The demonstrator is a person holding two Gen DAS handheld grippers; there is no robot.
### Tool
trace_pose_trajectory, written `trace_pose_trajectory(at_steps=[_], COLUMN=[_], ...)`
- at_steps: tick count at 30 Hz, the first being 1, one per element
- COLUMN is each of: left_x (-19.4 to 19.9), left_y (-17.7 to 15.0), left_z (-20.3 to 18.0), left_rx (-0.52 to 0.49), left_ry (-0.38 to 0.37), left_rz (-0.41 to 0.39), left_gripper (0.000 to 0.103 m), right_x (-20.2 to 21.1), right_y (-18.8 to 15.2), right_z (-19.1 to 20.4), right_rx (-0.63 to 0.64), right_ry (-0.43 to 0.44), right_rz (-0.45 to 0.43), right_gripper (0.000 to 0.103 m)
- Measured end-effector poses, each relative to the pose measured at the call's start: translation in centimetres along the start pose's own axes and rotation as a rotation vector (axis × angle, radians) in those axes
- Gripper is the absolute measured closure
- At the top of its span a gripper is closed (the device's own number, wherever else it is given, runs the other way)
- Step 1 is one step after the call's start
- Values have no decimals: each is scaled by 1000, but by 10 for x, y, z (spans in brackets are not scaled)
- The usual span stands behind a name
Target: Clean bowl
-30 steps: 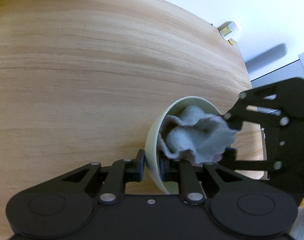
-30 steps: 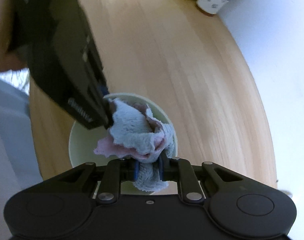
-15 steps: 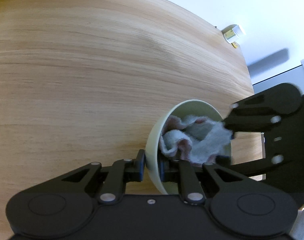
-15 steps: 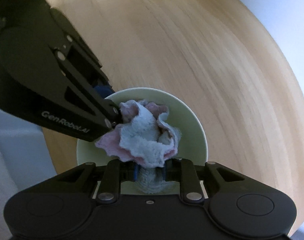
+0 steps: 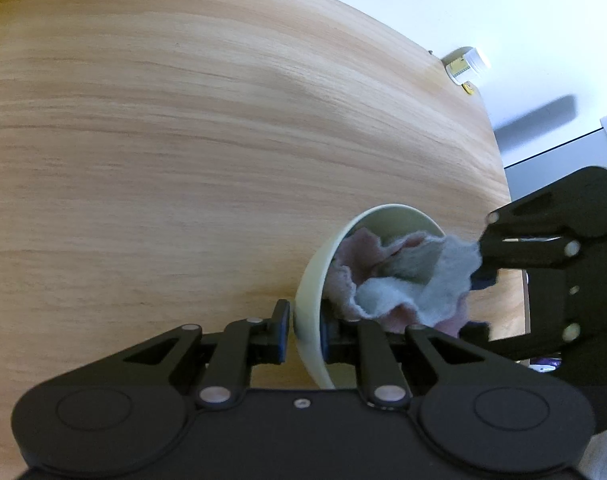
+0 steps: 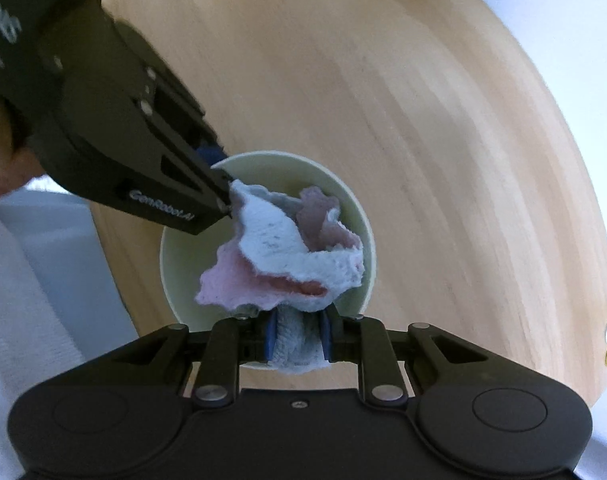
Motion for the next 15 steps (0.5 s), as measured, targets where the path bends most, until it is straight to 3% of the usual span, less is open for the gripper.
trace_pose_trajectory(at_steps=[4, 15], left_x=[-1, -5], left_y=[1, 3], left_z=[2, 8], left_rx=[7, 54], left_ry=[-2, -9], left_rz=[4, 39], left_gripper=[89, 91], right_x=[-11, -31], right_y=[10, 47], right_z=[6, 4], right_rx=[39, -17], right_ry=[-19, 0], right_rz=[10, -47], right_gripper=[80, 78])
Point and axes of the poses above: each gripper's, at about its wrist camera, not at the fingertips, and x roughly against the way its jaws point, z to its left, y to its top, the point moved 1 cm from there along -x, roughly the way its jaws point, and after that the axes turned 11 degrees about -x, right-handed, at the moved point
